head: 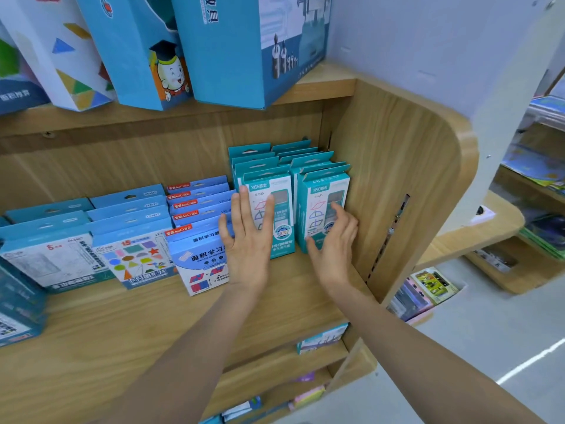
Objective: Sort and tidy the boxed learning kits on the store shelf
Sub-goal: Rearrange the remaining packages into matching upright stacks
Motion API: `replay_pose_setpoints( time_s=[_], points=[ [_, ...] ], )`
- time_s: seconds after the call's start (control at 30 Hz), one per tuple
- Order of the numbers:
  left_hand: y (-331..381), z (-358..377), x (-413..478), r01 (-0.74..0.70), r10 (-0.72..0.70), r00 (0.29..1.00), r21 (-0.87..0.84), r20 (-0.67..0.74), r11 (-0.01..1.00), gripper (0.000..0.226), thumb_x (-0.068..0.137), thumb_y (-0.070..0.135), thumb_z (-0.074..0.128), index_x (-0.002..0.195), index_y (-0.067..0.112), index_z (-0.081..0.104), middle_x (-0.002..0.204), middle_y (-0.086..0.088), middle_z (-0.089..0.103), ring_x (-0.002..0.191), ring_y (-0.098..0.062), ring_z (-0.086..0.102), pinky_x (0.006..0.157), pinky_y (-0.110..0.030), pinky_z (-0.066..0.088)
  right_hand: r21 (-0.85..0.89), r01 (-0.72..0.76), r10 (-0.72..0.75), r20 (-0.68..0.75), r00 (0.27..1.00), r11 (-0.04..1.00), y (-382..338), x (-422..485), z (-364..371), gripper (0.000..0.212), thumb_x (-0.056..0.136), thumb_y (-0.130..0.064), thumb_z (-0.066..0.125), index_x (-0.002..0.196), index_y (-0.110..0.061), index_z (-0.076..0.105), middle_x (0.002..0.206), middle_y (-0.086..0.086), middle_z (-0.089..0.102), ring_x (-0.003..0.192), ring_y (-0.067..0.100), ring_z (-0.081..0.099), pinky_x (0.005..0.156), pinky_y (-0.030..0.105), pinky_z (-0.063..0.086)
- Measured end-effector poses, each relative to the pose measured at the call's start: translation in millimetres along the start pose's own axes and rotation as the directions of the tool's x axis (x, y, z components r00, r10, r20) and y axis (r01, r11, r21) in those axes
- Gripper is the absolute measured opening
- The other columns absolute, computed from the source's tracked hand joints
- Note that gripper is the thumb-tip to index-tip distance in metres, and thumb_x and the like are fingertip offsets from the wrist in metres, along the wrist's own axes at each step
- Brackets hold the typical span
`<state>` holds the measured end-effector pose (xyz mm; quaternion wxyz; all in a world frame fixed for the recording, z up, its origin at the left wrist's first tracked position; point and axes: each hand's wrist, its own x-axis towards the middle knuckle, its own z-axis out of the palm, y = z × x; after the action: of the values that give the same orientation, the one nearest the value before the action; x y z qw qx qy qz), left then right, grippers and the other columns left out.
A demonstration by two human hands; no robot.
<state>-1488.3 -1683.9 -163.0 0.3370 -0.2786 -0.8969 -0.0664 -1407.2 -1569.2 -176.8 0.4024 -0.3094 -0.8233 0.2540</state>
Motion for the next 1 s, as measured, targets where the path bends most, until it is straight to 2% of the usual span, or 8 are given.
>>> replay_pose_setpoints(
  time_s=[0.1, 0.27, 0.53, 0.7, 0.8, 0.87, 0.93, 1.0],
  points=[
    [-2, 1, 0, -0.017, 0.017, 1.0, -0.032, 0.007, 0.999, 0.108, 0.053, -0.015, 0.075, 0.142, 0.026, 0.031, 0.154, -0.021, 0.009, 0.143, -0.035, 0.012, 0.109, -0.051, 0.009, -0.023, 0.024, -0.024, 0.011, 1.0, 0.999, -1, 2, -2, 0.063, 0.075, -0.005, 0.074, 0.128, -0.009, 0.039, 0.123, 0.011, 0.045, 0.115, 0.024, 0.04, 0.095, 0.038, 0.044],
    [-9, 0, -10, -0.075, 0.077, 0.997, -0.053, 0.027, 0.996, 0.086, 0.052, 0.001, 0.082, 0.129, 0.023, 0.049, 0.15, -0.011, 0.024, 0.139, -0.031, 0.024, 0.11, -0.049, 0.007, 0.016, 0.048, -0.049, 0.003, 0.999, 0.999, 4, 1, -7, 0.059, 0.076, -0.008, 0.075, 0.124, -0.01, 0.041, 0.119, 0.009, 0.047, 0.113, 0.022, 0.042, 0.095, 0.032, 0.04],
    [-14, -12, -22, -0.131, 0.131, 0.991, -0.082, -0.001, 0.988, 0.063, 0.066, 0.006, 0.075, 0.126, 0.017, 0.057, 0.15, -0.014, 0.037, 0.141, -0.031, 0.02, 0.114, -0.049, 0.003, 0.158, 0.081, -0.092, 0.064, 0.994, 0.984, 6, -2, -21, 0.054, 0.082, -0.011, 0.07, 0.128, -0.016, 0.04, 0.123, 0.003, 0.042, 0.11, 0.015, 0.049, 0.093, 0.028, 0.045],
    [-25, -22, -34, -0.135, 0.124, 0.989, -0.155, -0.08, 0.979, 0.058, 0.073, 0.006, 0.068, 0.128, 0.012, 0.055, 0.147, -0.016, 0.039, 0.14, -0.033, 0.023, 0.116, -0.052, 0.014, 0.233, 0.16, -0.19, 0.109, 0.976, 0.959, -4, -15, -25, 0.046, 0.088, -0.013, 0.064, 0.129, -0.014, 0.044, 0.123, 0.002, 0.044, 0.103, 0.009, 0.048, 0.092, 0.023, 0.042],
    [-40, -28, -54, -0.029, 0.012, 0.994, -0.161, -0.105, 0.986, 0.056, 0.071, 0.014, 0.07, 0.126, 0.014, 0.057, 0.139, -0.014, 0.041, 0.131, -0.031, 0.029, 0.11, -0.051, 0.018, 0.317, 0.253, -0.327, 0.204, 0.923, 0.914, -17, -32, -17, 0.034, 0.09, -0.014, 0.058, 0.123, -0.013, 0.05, 0.117, 0.0, 0.049, 0.101, 0.012, 0.052, 0.092, 0.03, 0.045],
    [-55, -33, -72, 0.065, -0.077, 0.993, -0.134, -0.086, 0.989, 0.051, 0.07, 0.019, 0.071, 0.119, 0.013, 0.058, 0.127, -0.015, 0.043, 0.12, -0.032, 0.034, 0.102, -0.05, 0.023, 0.334, 0.302, -0.41, 0.326, 0.852, 0.893, -25, -46, -7, 0.026, 0.091, -0.022, 0.053, 0.116, -0.015, 0.055, 0.112, -0.002, 0.054, 0.102, 0.013, 0.054, 0.089, 0.035, 0.047],
    [-73, -41, -93, 0.142, -0.145, 0.989, -0.076, -0.031, 0.987, 0.043, 0.069, 0.019, 0.071, 0.109, 0.011, 0.058, 0.114, -0.016, 0.048, 0.104, -0.031, 0.04, 0.088, -0.046, 0.031, 0.319, 0.336, -0.456, 0.465, 0.759, 0.886, -32, -64, 5, 0.022, 0.091, -0.028, 0.053, 0.109, -0.018, 0.059, 0.106, -0.003, 0.058, 0.099, 0.014, 0.055, 0.086, 0.039, 0.048],
    [-92, -46, -114, 0.201, -0.199, 0.975, -0.009, 0.097, 0.98, 0.034, 0.071, 0.024, 0.068, 0.102, 0.012, 0.06, 0.108, -0.013, 0.051, 0.093, -0.029, 0.041, 0.076, -0.041, 0.034, 0.27, 0.388, -0.471, 0.572, 0.672, 0.881, -39, -84, 15, 0.021, 0.089, -0.03, 0.058, 0.106, -0.018, 0.063, 0.103, -0.002, 0.061, 0.098, 0.017, 0.056, 0.085, 0.041, 0.048]
  ],
)
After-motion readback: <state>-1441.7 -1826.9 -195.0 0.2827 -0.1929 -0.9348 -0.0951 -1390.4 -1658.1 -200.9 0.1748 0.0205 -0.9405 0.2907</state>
